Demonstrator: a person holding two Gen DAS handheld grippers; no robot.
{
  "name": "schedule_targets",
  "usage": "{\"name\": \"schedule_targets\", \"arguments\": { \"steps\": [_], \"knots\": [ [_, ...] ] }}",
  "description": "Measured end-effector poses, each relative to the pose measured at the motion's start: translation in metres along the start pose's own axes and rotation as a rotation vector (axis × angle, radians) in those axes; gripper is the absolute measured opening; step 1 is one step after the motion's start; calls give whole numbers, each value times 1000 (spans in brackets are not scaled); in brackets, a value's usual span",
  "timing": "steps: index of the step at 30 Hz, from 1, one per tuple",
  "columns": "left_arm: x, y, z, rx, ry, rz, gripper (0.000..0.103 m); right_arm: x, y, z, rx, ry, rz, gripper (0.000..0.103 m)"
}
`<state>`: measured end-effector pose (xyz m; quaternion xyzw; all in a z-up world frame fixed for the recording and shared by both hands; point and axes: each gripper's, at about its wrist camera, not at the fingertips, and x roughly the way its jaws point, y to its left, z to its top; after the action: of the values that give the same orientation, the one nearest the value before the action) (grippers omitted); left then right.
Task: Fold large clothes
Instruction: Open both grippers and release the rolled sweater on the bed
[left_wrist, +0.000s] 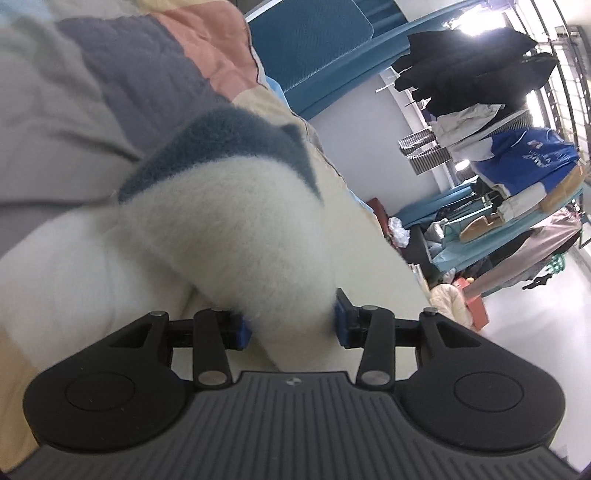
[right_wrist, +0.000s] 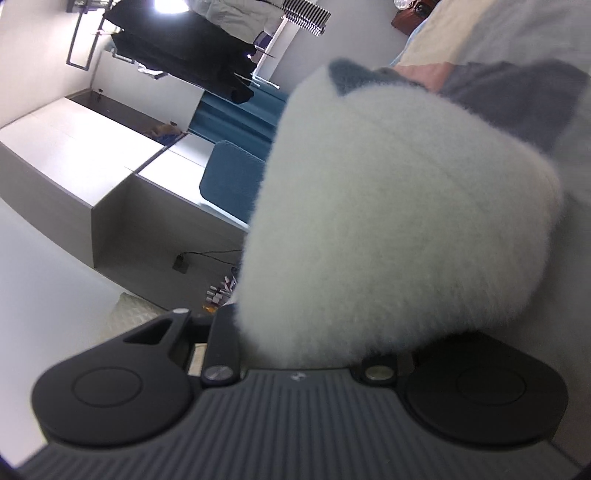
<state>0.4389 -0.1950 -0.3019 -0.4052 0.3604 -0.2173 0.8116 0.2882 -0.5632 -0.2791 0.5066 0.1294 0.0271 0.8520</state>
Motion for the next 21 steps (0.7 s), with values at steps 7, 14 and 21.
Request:
{"name": "schedule_targets", "arguments": {
  "steps": [7,14,21],
  "knots": [
    [-9,9,-12,-29,7,34,71,-6,-11,-9,64,-12,-19,46],
    [-58,-13,-23,142,18,105,72,-62,-3,-13,99,-33,-117,55],
    [-115,-80,-20,351,10,149,72,-130,46,5,29,-136,-67,55]
  ]
}}
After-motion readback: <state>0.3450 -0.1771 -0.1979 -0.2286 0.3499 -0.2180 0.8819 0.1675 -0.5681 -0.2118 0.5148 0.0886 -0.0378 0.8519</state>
